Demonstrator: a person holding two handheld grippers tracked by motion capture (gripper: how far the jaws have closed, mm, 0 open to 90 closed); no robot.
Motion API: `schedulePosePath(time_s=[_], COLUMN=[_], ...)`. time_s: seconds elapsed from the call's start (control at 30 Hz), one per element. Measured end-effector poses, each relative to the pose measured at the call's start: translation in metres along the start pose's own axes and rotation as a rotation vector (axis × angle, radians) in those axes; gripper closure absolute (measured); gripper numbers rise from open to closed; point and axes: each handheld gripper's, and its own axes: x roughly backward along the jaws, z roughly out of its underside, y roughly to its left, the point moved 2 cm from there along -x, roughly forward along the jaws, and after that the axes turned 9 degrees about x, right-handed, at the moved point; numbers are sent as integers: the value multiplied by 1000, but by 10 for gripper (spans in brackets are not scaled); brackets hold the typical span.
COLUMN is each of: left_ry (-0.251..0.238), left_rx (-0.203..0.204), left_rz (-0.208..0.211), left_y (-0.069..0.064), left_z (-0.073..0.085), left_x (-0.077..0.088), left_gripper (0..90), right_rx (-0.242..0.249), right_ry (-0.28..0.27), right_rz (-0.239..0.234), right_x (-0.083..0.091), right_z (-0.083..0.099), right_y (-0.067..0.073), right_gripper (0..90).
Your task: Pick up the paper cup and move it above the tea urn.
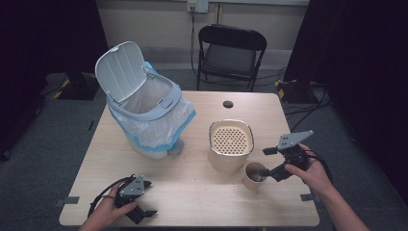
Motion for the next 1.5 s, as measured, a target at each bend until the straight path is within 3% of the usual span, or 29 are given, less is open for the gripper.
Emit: schedulePosePath(time_s=[0.87,1.5], left_ry=[0,0], left_rx=[0,0], left_rz=[0,0], left_y=[0,0], left_z=[0,0], left_x=[0,0], left_gripper=[0,0], right_rx=[-41,-63], right_ry=[-15,-29], right_rz=[11,22], right_x=[7,-2], right_z=[38,63], right_y=[12,16], right_gripper=[146,145])
